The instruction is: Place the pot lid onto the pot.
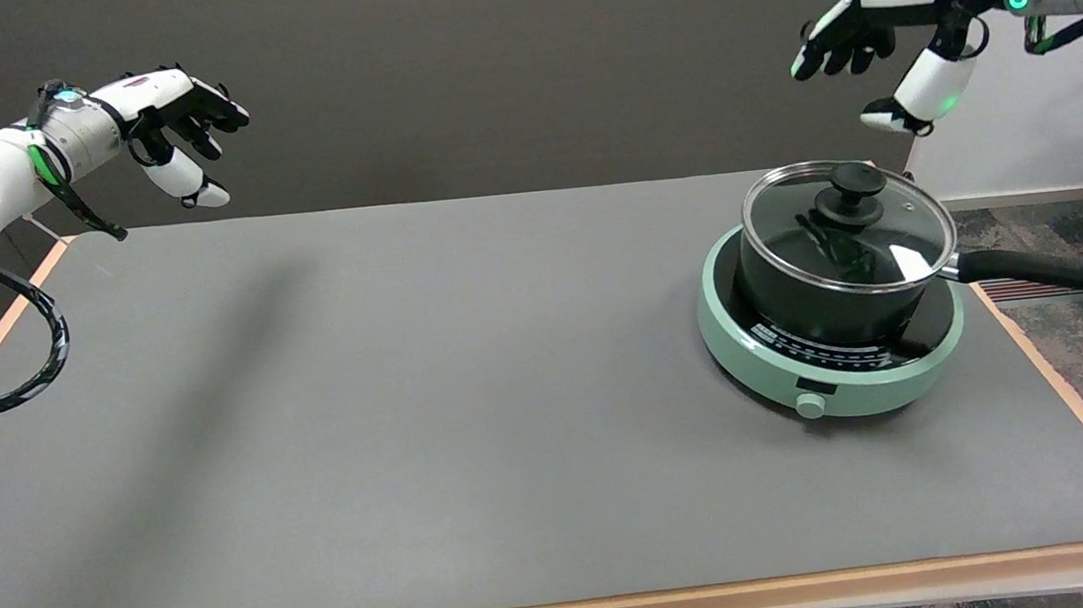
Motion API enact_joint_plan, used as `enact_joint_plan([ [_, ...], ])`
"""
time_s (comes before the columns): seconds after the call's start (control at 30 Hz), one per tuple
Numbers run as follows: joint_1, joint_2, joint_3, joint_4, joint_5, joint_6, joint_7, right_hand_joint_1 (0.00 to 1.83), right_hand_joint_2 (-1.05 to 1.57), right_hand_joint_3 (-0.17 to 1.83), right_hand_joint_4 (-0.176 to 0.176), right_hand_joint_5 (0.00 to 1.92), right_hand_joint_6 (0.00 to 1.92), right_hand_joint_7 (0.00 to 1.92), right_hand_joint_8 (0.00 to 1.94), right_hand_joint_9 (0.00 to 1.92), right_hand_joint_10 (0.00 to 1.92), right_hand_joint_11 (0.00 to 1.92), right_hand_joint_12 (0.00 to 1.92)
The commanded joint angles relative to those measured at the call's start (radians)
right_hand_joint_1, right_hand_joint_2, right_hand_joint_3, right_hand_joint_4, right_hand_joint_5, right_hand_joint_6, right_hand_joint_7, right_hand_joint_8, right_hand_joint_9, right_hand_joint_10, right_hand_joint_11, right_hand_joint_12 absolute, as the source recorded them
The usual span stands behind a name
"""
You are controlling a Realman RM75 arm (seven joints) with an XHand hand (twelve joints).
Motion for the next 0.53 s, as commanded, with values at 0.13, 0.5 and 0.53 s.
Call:
enact_joint_plan([
  [0.13, 0.098, -0.028, 0.006, 0.037, -0.055, -0.012, 0.0, 1.08, 0.53, 1.02, 0.084, 0.53, 0.23, 0.66, 0.2, 0.67, 0.52, 0.49, 1.26],
  [0.5, 0.253, -0.138, 0.015, -0.015, 0.182, -0.026, 0.008, 0.76, 0.57, 0.92, 0.049, 0.48, 0.21, 0.56, 0.19, 0.6, 0.45, 0.4, 1.31],
  [0.53, 0.255, -0.15, 0.015, -0.028, 0.221, -0.023, 0.008, 0.68, 0.6, 0.89, 0.036, 0.48, 0.21, 0.55, 0.2, 0.59, 0.45, 0.36, 1.33],
])
